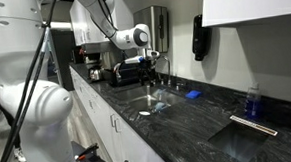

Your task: Move the bottle from the base top and put it in the sink

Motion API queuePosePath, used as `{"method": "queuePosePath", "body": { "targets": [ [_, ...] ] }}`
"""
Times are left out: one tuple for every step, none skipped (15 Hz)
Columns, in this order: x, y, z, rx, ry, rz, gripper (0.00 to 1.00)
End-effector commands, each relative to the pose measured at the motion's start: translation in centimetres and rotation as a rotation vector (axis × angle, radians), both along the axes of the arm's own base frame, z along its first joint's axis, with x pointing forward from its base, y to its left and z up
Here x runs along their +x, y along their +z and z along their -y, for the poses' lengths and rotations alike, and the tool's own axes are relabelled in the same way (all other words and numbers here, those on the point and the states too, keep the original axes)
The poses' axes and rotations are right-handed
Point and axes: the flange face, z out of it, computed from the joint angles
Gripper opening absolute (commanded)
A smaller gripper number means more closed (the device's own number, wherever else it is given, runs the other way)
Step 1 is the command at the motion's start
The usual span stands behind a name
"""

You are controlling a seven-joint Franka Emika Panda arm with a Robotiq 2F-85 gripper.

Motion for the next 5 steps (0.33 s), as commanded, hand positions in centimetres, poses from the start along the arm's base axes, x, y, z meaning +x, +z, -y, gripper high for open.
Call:
{"method": "queuePosePath", "body": {
  "targets": [
    [0.0,3.1,0.6,0.041,-0.025,0.033,1.0],
    [0.0,3.8,0.4,0.053,-0.026,0.043,1.0],
    [0.0,4.4,0.3,0.061,-0.029,0.053,1.0],
    [-0.1,4.9,0.1,0.075,-0.028,0.058,1.0],
    [-0.1,5.3,-0.1,0.085,-0.03,0.063,1.0]
  ]
}}
